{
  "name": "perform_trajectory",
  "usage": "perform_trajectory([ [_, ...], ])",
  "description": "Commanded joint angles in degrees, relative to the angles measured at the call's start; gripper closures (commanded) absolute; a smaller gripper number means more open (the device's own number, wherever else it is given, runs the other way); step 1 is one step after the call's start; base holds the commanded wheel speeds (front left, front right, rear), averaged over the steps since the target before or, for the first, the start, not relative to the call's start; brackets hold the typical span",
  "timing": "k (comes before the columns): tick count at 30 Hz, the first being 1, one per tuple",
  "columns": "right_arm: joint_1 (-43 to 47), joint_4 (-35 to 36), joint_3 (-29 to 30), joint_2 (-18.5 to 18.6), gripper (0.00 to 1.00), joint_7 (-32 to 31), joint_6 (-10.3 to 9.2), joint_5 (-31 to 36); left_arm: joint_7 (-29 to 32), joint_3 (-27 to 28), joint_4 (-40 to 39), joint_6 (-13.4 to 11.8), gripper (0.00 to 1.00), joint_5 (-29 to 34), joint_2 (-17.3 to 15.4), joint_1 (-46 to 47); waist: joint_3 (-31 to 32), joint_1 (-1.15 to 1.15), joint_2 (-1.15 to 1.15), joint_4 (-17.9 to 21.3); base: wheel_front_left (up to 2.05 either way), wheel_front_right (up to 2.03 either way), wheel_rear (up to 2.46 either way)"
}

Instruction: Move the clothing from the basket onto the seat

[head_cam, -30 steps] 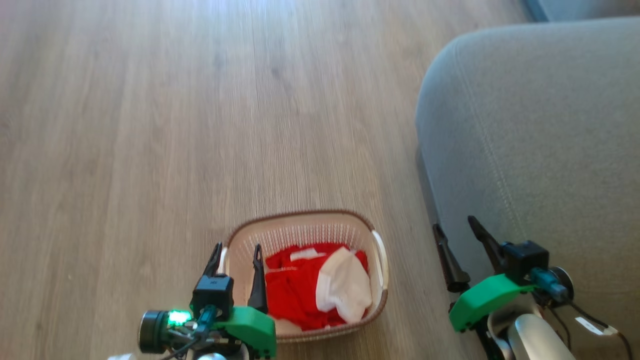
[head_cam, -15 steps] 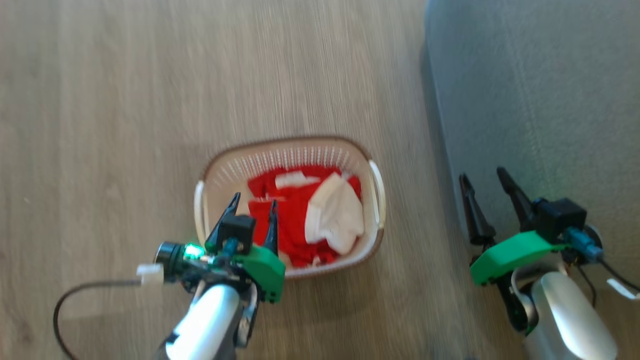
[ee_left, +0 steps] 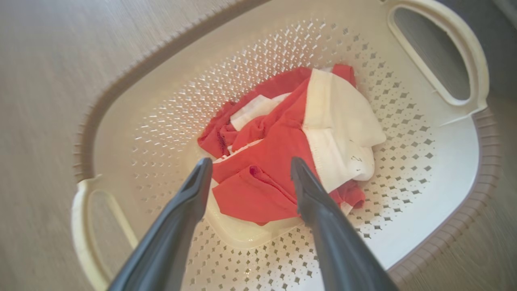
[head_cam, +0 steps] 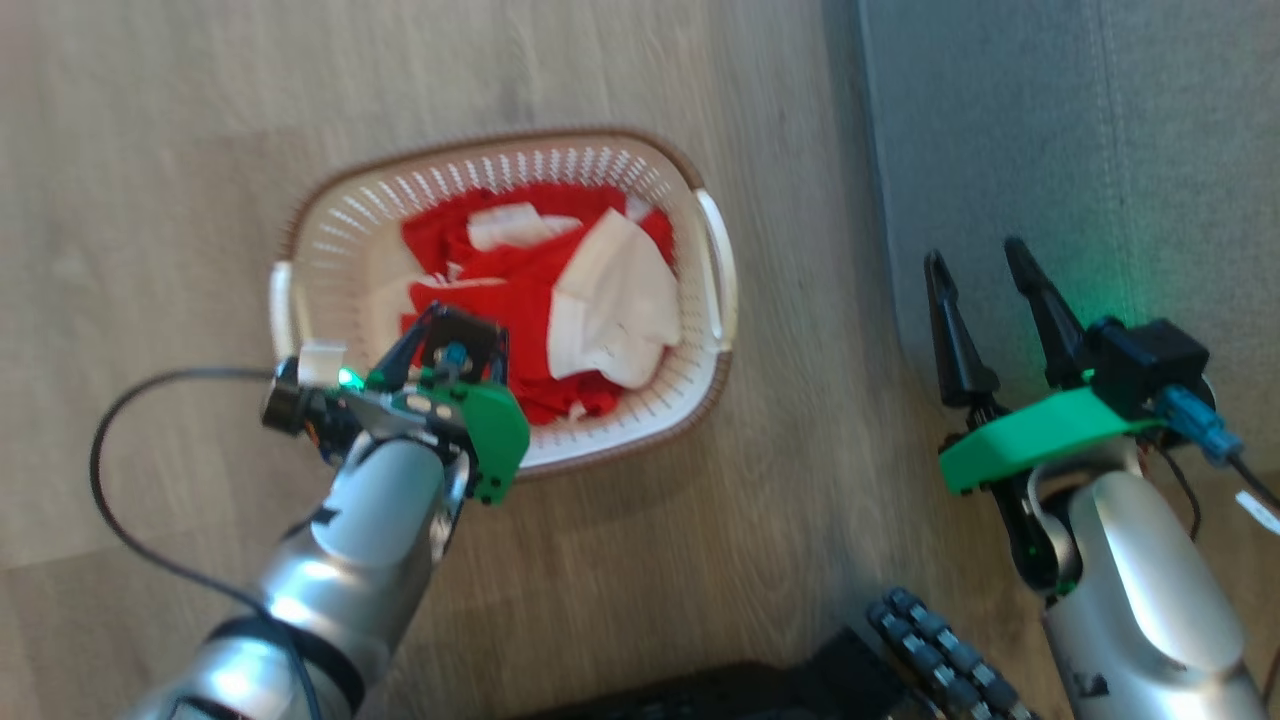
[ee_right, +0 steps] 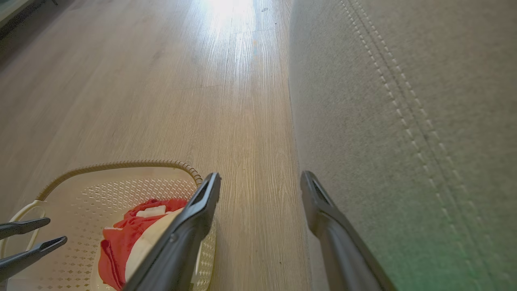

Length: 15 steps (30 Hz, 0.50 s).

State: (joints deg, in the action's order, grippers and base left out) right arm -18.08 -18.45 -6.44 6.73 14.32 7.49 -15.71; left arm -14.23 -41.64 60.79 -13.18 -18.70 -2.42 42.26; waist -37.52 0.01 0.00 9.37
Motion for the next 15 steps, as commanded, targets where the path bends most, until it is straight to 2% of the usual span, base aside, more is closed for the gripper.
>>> perform_trajectory([
  [1,0.01,1.97,-1.36,-0.27,0.0,0.68,0.0,-0.29,0.3,-0.34,0.57,0.47,0.0,-0.81,-0.46,1.48,-3.98,-0.01,0.0,2.88,0.0,0.0,0.0],
  [7,-1.49,3.66,-2.3,-1.31,0.0,0.68,0.0,-0.36,3.53,-5.76,6.37,1.33,0.0,-2.34,-0.46,8.55,-9.21,-0.01,0.0,5.64,0.0,0.0,0.0],
  [15,-2.31,5.34,-3.56,-2.66,0.0,0.68,0.0,-0.39,6.09,-7.9,10.94,2.5,0.0,-3.37,-0.46,14.48,-13.73,-0.01,0.0,8.18,0.0,0.0,0.0],
])
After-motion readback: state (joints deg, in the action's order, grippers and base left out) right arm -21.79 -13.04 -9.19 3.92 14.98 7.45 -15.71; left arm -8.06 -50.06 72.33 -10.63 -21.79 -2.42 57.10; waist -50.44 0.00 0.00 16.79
